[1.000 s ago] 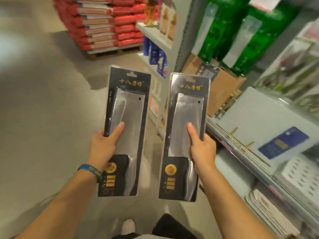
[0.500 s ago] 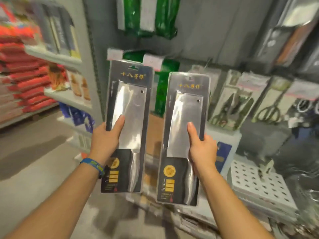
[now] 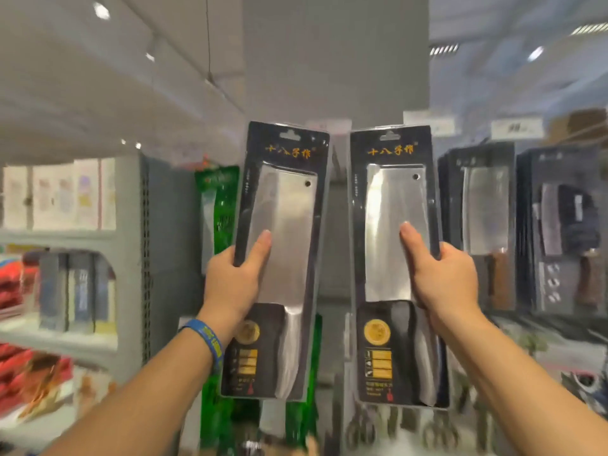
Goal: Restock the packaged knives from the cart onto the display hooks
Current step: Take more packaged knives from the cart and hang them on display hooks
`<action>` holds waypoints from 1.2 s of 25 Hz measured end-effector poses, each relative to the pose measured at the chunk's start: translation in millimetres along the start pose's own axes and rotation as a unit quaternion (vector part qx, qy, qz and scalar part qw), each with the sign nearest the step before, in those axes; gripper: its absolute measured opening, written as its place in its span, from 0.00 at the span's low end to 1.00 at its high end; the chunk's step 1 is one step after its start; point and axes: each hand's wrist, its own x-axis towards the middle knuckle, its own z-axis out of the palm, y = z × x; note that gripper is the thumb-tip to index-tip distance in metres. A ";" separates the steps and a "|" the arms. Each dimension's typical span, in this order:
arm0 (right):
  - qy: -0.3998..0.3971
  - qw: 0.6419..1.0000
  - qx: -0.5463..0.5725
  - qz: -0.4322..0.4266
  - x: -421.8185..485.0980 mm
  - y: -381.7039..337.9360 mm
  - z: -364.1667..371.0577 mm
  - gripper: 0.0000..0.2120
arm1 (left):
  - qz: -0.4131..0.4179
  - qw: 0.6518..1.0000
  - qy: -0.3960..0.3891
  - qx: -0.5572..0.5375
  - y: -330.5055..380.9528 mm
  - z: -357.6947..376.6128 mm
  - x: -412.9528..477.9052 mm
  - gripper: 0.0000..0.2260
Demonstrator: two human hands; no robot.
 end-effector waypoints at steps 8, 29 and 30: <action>0.054 0.997 -0.013 -0.044 36.5 -25.1 12.8 0.37 | -0.018 0.997 -0.026 -0.073 -34.2 31.7 67.0 0.34; 0.068 0.980 -0.136 -0.125 97.7 -46.1 36.6 0.32 | 0.041 0.994 -0.101 0.007 -65.2 99.0 121.8 0.32; 0.063 0.982 -0.141 -0.113 97.8 -41.2 36.9 0.32 | 0.035 0.994 -0.105 0.003 -66.9 99.7 121.9 0.31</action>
